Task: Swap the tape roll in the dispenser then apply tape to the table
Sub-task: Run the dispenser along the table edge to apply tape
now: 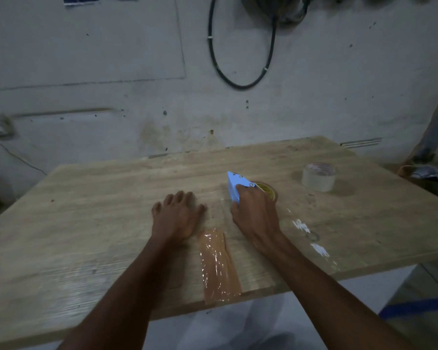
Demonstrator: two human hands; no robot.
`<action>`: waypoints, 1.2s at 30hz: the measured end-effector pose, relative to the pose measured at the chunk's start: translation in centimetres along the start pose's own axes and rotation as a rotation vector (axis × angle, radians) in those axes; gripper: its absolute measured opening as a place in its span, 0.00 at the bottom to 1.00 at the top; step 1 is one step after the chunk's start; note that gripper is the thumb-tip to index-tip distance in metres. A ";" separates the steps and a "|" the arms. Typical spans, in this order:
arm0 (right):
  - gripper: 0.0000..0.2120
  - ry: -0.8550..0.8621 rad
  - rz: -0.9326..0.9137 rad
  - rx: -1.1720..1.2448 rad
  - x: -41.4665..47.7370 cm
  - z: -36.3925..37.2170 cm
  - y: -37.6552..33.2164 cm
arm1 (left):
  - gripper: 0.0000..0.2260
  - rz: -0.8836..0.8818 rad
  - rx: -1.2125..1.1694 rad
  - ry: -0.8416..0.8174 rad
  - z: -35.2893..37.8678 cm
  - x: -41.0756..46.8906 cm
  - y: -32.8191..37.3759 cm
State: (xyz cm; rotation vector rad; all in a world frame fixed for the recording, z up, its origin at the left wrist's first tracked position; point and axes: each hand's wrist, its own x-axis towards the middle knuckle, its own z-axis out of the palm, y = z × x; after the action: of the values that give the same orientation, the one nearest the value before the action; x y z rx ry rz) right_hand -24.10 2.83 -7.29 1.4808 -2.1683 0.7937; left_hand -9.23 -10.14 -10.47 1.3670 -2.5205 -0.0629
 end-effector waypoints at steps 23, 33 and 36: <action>0.21 0.025 -0.019 -0.099 -1.3 1.4 1.0 | 0.27 -0.015 -0.015 0.052 -0.5 -1.4 0.6; 0.17 0.069 -0.047 -0.083 -1.4 1.4 1.2 | 0.26 -0.009 -0.018 0.052 -0.6 -2.0 0.5; 0.18 0.063 -0.026 -0.096 -1.4 1.4 1.3 | 0.25 -0.006 -0.019 0.056 -0.6 -2.0 0.6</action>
State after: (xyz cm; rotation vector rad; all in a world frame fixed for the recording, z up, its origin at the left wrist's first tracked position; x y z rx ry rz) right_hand -24.76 3.28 -9.54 1.4150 -2.1064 0.7072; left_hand -8.48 -8.11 -10.23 1.3501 -2.4641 -0.0485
